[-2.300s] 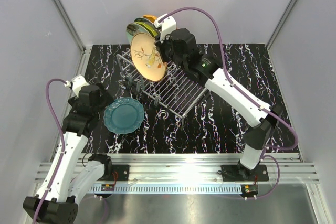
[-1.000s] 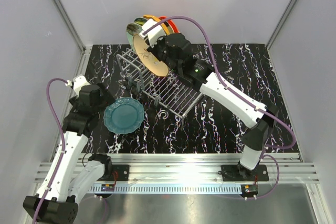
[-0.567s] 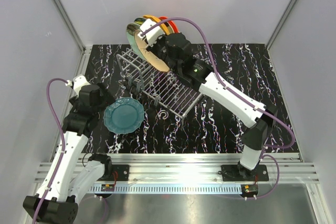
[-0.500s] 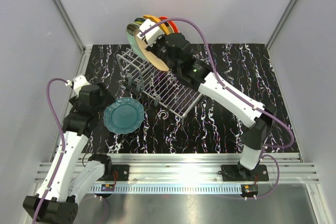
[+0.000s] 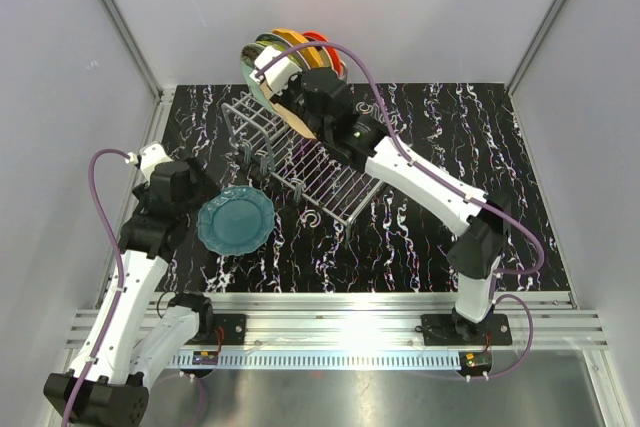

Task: Load the plates into the dish rack
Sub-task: Insert the plate into the dish rack

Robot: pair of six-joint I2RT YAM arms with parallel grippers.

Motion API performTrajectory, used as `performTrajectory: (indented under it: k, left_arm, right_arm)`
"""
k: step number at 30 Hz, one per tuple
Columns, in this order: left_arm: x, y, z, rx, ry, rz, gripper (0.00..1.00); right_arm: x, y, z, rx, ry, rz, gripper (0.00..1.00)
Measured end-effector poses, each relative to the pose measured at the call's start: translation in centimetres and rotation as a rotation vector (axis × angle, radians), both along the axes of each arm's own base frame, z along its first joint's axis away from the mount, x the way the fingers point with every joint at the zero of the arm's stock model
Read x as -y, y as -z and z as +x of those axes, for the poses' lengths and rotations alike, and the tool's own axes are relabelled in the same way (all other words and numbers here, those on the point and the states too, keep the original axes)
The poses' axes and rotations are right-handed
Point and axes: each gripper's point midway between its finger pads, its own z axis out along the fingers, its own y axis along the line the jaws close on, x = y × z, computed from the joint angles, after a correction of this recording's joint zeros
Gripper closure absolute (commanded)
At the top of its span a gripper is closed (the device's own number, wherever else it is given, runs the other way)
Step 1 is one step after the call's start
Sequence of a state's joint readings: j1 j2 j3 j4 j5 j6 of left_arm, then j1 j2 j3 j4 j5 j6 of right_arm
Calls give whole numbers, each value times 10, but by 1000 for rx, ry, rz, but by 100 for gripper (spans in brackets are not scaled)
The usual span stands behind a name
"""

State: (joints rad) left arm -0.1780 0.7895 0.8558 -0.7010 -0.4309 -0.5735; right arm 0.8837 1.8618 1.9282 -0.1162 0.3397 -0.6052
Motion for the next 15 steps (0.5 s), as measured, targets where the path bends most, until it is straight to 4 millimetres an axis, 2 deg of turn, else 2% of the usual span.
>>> performTrajectory:
  k: [15]
  left_arm:
    - [3, 2, 1, -7, 14, -9, 1]
  right_arm:
    - [-23, -3, 17, 30, -15, 7, 100]
